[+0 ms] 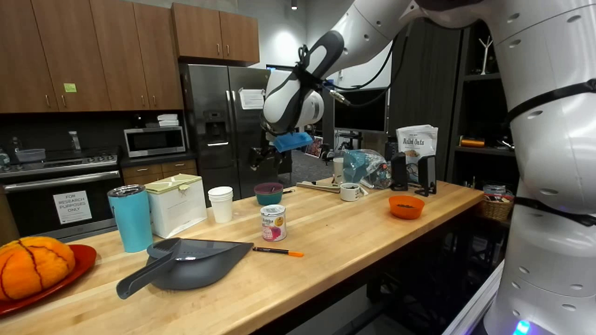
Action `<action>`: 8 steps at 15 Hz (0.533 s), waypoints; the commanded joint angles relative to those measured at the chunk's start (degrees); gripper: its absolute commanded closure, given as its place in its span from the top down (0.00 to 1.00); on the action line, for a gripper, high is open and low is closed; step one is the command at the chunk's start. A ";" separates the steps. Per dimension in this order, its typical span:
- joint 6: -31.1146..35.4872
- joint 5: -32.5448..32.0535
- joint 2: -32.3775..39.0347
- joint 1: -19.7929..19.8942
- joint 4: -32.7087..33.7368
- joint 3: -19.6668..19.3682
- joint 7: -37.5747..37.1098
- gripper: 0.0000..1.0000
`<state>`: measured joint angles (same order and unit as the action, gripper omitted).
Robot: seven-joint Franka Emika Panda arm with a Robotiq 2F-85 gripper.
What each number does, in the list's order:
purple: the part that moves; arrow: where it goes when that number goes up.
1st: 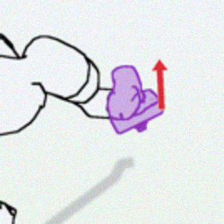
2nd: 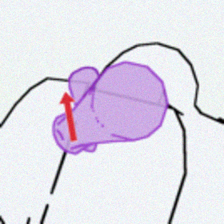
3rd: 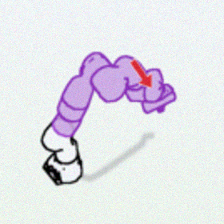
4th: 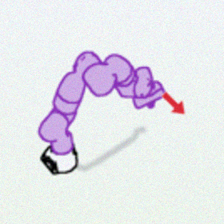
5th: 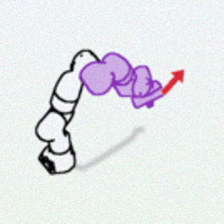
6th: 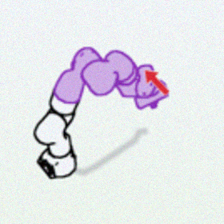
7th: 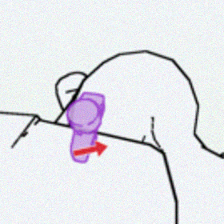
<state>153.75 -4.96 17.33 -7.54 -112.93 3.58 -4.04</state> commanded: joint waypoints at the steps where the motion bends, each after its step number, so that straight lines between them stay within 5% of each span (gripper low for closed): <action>1: -2.89 4.76 6.67 2.54 8.45 2.89 7.47 1.00; 8: -31.01 3.70 11.29 3.40 22.31 4.72 21.35 1.00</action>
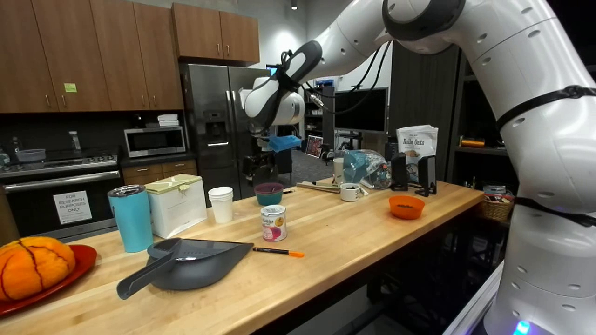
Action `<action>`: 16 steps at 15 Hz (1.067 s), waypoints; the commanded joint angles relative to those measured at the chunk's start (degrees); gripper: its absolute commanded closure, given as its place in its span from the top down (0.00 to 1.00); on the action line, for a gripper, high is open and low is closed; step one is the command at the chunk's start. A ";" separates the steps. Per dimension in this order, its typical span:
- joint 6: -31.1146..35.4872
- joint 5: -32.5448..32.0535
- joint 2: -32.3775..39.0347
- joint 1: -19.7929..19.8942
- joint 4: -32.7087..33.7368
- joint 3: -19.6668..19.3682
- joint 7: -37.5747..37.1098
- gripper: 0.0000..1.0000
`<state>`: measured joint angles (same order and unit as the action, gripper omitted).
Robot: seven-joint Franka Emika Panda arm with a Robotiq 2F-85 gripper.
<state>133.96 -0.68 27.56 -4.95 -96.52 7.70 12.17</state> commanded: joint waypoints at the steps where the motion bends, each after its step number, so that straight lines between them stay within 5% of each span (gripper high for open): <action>1: -15.81 -1.01 0.71 0.84 7.32 0.46 6.96 1.00; 2: -9.17 -0.28 0.33 -0.02 3.71 0.02 3.48 1.00; 4: -13.98 -0.31 0.32 0.09 6.07 0.05 5.37 1.00; 11: -14.79 -0.33 0.71 0.20 6.58 0.07 6.11 1.00; 16: -19.43 -1.86 1.87 1.05 8.71 1.09 17.70 1.00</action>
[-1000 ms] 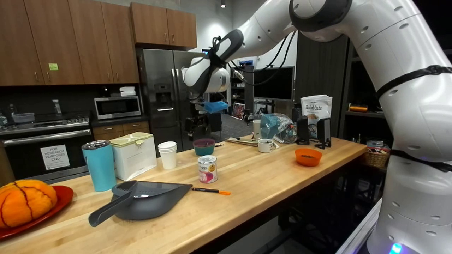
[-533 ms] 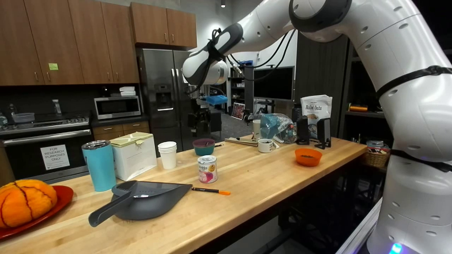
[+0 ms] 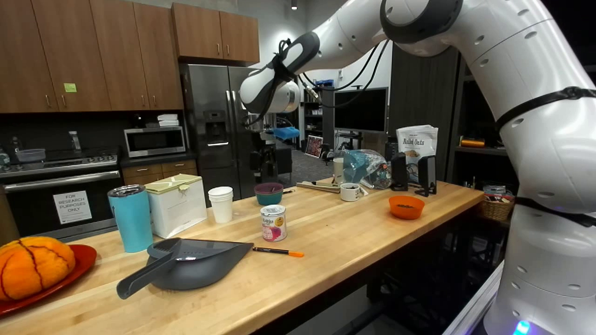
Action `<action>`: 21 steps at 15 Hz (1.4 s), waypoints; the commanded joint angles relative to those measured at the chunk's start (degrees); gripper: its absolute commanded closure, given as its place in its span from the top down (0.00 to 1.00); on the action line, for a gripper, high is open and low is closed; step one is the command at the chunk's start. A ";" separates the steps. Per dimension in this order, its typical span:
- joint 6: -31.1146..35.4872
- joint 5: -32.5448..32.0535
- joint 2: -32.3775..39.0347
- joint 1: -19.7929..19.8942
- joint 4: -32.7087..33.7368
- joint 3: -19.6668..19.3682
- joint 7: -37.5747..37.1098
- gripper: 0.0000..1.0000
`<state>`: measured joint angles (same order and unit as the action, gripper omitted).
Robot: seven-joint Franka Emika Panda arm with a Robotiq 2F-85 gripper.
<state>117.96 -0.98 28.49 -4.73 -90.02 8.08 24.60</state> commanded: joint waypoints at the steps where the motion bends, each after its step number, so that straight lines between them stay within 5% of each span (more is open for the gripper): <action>1: -4.29 -1.90 1.40 0.87 2.75 0.67 7.09 1.00; 7: -6.65 -4.76 6.36 1.08 8.62 0.64 19.48 1.00; 21: -4.88 -7.43 18.23 -3.16 20.89 0.79 24.12 1.00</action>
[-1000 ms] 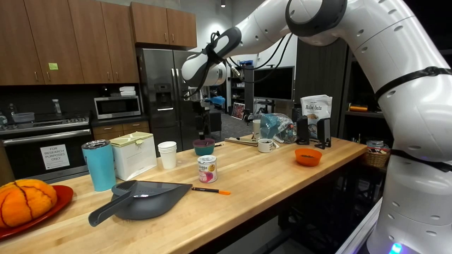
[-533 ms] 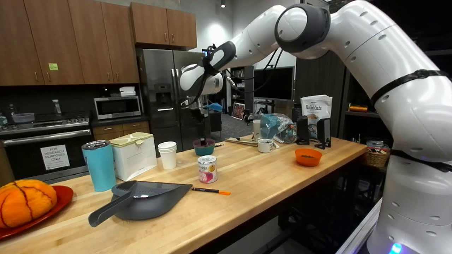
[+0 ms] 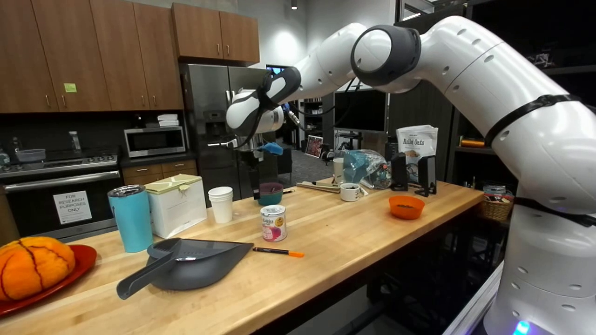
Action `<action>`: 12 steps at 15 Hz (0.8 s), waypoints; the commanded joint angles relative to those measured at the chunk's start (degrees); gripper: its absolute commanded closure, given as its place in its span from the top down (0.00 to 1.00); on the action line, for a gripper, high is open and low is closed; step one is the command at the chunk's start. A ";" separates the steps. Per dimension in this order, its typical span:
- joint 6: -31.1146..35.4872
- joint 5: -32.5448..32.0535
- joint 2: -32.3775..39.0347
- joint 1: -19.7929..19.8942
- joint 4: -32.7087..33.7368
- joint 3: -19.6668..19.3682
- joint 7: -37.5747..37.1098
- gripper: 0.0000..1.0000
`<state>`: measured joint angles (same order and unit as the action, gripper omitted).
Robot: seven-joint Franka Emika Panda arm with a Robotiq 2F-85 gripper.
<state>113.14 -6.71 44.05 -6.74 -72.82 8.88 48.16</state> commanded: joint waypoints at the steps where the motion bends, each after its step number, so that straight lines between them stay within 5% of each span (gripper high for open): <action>1: -0.28 -2.07 3.38 -1.58 4.29 -0.09 0.54 1.00; 12: -0.58 -2.17 8.17 -1.51 7.69 0.04 0.81 1.00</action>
<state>113.17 -8.80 50.89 -8.71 -67.30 8.69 48.15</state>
